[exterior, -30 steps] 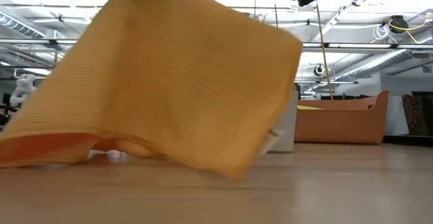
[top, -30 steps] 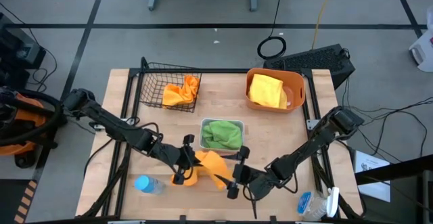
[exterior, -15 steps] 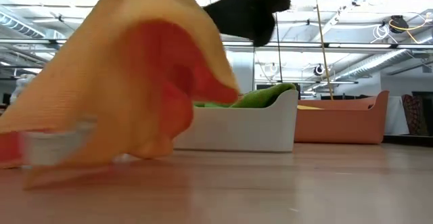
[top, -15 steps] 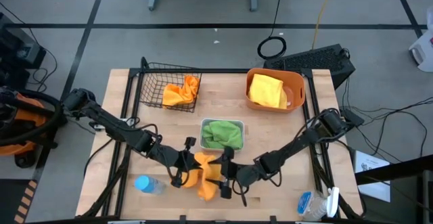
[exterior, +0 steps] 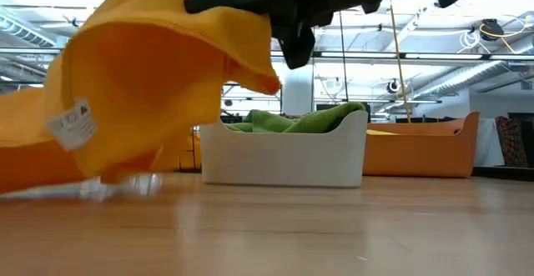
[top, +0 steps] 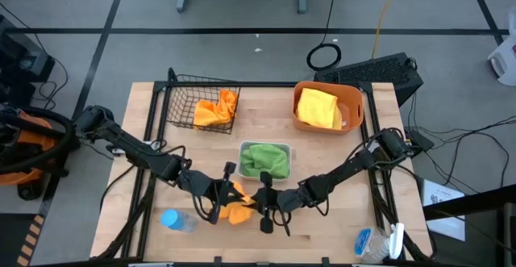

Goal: Sort microfiber towel by color & place in baskets
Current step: Put the orange microfiber cloth into the black wired basket

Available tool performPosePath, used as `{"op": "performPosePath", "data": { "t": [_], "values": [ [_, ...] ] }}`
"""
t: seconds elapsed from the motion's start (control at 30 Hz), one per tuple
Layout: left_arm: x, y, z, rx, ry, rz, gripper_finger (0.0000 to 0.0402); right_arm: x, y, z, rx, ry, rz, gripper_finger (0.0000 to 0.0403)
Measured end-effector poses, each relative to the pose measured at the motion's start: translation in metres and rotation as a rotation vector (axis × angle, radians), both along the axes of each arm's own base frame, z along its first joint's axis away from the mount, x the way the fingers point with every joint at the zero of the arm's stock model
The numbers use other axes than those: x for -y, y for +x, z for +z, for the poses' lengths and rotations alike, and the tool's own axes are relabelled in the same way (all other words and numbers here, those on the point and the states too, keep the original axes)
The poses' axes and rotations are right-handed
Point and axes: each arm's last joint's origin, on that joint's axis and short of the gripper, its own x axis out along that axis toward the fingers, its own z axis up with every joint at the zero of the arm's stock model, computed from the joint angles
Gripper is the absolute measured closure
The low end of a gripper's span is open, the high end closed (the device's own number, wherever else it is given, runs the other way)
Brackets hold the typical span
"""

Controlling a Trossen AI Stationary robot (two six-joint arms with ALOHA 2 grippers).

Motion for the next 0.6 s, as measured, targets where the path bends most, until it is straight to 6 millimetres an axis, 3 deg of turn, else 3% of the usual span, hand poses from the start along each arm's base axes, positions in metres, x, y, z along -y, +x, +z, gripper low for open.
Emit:
{"op": "performPosePath", "data": {
  "t": [0.17,0.6],
  "values": [
    [0.001,-0.005,-0.009,-0.125,-0.095,0.059,0.0376,0.000,-0.004,0.004,-0.026,-0.023,0.003,0.0396],
    [0.003,-0.036,-0.044,-0.409,-0.160,0.394,0.0203,0.006,-0.022,0.017,-0.162,-0.119,-0.121,0.0400]
  ]
}}
